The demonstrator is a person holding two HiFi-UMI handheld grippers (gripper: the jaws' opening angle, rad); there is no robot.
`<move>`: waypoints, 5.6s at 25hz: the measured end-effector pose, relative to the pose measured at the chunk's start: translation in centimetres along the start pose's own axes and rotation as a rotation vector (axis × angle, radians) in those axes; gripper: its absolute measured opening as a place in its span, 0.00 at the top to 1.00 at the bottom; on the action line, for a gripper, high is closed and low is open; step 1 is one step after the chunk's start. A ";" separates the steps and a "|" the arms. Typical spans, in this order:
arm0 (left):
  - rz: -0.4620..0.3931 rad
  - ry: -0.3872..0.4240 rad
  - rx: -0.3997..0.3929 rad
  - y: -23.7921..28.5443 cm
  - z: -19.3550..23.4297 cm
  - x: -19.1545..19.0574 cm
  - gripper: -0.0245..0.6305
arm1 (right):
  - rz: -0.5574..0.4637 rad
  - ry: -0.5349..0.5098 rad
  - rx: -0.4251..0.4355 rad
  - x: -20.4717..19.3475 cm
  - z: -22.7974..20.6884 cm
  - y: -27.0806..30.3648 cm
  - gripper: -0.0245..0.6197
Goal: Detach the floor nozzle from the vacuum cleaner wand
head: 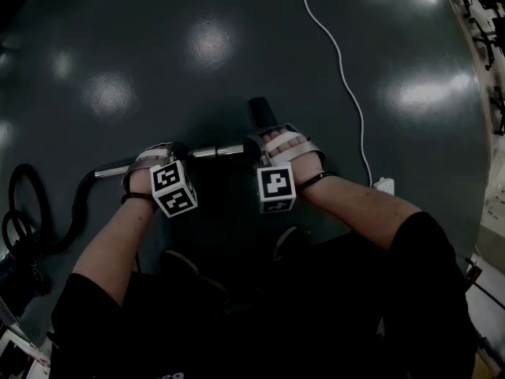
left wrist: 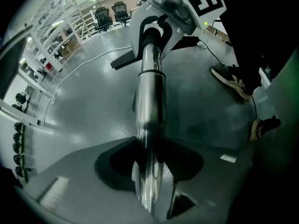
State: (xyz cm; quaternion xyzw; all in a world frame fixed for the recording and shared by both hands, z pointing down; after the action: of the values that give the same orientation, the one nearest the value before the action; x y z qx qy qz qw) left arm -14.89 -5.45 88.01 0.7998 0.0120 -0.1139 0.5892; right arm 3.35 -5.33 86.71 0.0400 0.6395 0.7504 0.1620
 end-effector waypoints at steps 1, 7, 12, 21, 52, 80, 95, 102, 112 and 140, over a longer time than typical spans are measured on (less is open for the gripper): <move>0.001 -0.009 0.002 0.0 0.1 0.0 0.70 | -0.001 -0.010 -0.011 0.0 -0.1 0.2 0.75; -0.029 -0.004 0.008 -0.5 0.1 0.6 0.70 | -0.214 0.213 0.435 -1.0 -2.5 -1.2 0.76; -0.030 -0.001 0.031 -0.7 0.3 0.5 0.71 | -0.232 0.391 0.803 -2.1 -4.9 -1.1 0.76; -0.056 -0.029 0.010 -1.2 0.4 1.1 0.70 | -0.285 0.515 0.949 -2.4 -5.7 -1.7 0.76; -0.142 -0.094 0.002 -2.0 1.9 1.9 0.72 | -0.200 0.536 0.977 -3.5 -7.4 -3.9 0.78; -0.029 -0.086 0.013 2.0 -0.9 0.1 0.70 | -0.273 0.334 0.062 -10.8 0.7 0.3 0.79; 0.152 0.031 -0.003 7.1 -3.1 -0.1 0.71 | -0.084 0.137 0.184 -9.9 4.1 6.0 0.77; 0.135 0.000 -0.036 6.9 -2.9 -0.4 0.68 | -0.080 0.098 0.237 -8.3 3.9 6.4 0.72; -0.058 -0.270 -0.019 -5.0 0.9 -1.1 0.67 | -0.062 0.292 0.289 -8.7 4.2 2.9 0.54; -0.656 -0.999 0.491 -77.7 3.7 6.7 0.69 | -0.993 1.449 -0.012 6.3 9.5 -71.6 0.55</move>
State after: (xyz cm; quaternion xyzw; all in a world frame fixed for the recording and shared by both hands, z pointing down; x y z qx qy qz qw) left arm -20.87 14.05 12.65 0.7167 -0.0463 -0.6461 0.2583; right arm 13.66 14.76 17.79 -0.7300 0.5247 0.4372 0.0241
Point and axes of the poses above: the fingertips, and each gripper's own axes: y forward along the fingers, z to its left, x out of its top, the point moved 10 cm from there along -y, backward along the fingers, and after that the axes turned 13 degrees about x, right-handed, at the moved point
